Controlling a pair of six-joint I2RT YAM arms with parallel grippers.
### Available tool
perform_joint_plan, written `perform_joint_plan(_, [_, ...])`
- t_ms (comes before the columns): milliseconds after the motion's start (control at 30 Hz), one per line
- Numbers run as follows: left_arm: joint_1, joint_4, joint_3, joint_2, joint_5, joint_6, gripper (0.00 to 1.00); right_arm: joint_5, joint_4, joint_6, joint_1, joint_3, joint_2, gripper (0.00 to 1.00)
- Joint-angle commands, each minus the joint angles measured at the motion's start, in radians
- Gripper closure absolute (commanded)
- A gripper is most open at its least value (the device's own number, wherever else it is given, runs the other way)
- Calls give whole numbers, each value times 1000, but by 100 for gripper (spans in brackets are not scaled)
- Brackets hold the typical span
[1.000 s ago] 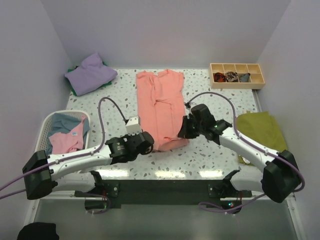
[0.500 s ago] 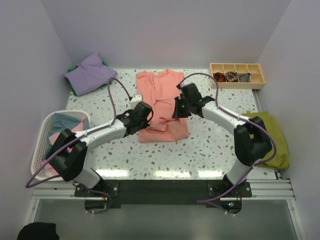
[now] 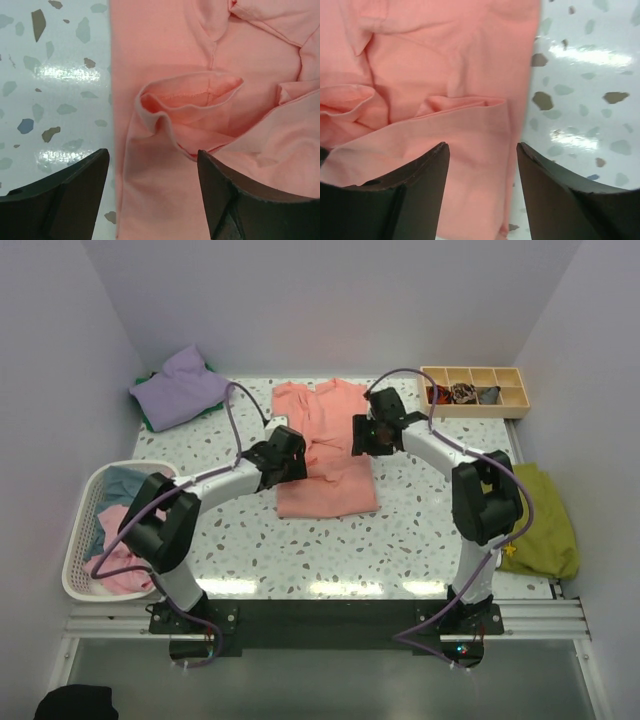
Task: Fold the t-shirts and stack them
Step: Fold the folded rectangular tshirt in 1/3 of the way
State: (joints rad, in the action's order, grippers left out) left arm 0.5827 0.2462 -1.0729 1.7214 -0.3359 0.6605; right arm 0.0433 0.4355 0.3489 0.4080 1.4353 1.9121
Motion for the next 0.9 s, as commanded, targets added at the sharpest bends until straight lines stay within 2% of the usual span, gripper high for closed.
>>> perform_joint_plan(0, [-26,-1,13,-89,-116,-13,22,-131,-12,-65,-32,71,-38,36])
perform_joint_plan(67, [-29,19,10,-138,-135,-33,19,-168,12,-88,-35,79,-65,31])
perform_joint_plan(100, [-30,28,7,-157,-126,-39,19,-143,22,-93,-35,79,-77,31])
perform_joint_plan(133, [-27,16,11,-196,-105,-59,19,-53,19,-94,-35,73,-88,31])
perform_joint_plan(167, [-27,-11,20,-215,-60,-76,19,-2,23,-94,-34,68,-97,31])
perform_joint_plan(200, [-27,-48,33,-232,71,-100,19,39,31,-85,-34,63,-99,32])
perform_joint_plan(233, [-29,-105,43,-241,140,-133,19,84,38,-58,-32,57,-97,32])
perform_joint_plan(267, [-27,-119,42,-235,206,-136,20,201,22,-41,-32,22,-99,33])
perform_joint_plan(300, [-27,-131,39,-226,319,-136,21,252,2,-25,-31,2,-97,34])
perform_joint_plan(400, [-27,-217,53,-174,473,-124,26,326,-69,27,-18,-67,-93,38])
perform_joint_plan(500, [-27,-283,68,-123,541,-105,27,369,-104,47,-11,-101,-82,39])
perform_joint_plan(633, [-27,-298,77,-62,571,-104,30,402,-130,55,-12,-113,-50,40])
perform_joint_plan(867, [-29,-320,88,-13,451,-154,29,363,-96,28,-14,-59,41,41])
